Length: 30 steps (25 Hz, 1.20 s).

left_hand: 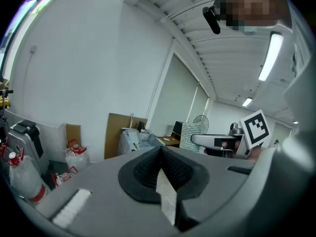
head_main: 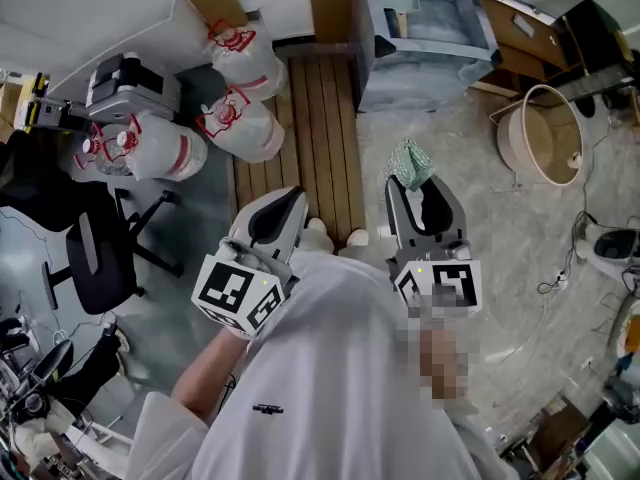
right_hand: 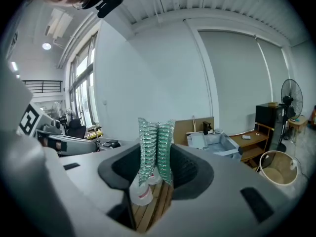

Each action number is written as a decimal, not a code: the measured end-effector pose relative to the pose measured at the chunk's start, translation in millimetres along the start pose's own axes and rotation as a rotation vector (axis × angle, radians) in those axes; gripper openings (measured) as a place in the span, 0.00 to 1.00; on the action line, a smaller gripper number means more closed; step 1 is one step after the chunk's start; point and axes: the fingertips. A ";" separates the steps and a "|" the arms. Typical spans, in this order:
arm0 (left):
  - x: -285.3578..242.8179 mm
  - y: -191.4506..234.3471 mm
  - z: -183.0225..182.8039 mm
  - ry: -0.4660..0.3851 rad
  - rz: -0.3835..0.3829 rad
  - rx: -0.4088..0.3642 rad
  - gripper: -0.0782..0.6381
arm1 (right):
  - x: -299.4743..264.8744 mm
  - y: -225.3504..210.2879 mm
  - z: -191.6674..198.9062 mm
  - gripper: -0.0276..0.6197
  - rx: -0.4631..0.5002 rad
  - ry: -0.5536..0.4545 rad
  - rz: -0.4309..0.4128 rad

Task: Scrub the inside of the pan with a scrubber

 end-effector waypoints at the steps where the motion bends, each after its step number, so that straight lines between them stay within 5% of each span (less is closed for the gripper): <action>1: 0.4 6.8 -4.6 -0.002 0.007 0.004 0.12 | -8.2 2.3 -3.9 0.29 0.000 -0.002 0.000; 14: -26.8 78.5 -33.1 0.021 0.025 0.045 0.12 | -92.5 3.6 0.2 0.29 -0.046 0.063 0.011; 17: -54.5 89.0 -40.2 0.037 0.019 0.043 0.12 | -110.5 -22.4 -1.2 0.29 0.024 0.064 0.042; 22: -121.5 102.5 -60.8 0.071 0.032 0.014 0.12 | -165.7 -77.5 3.3 0.29 -0.003 0.053 0.057; 30: -267.6 120.0 -146.6 0.113 0.020 -0.029 0.12 | -274.9 -187.9 -18.0 0.29 -0.054 0.072 0.044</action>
Point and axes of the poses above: the fingertips, and each gripper's own axes: x backward along the fingers, y to its left, z out of its underside, and after that the axes turned 14 degrees about x, right-handed
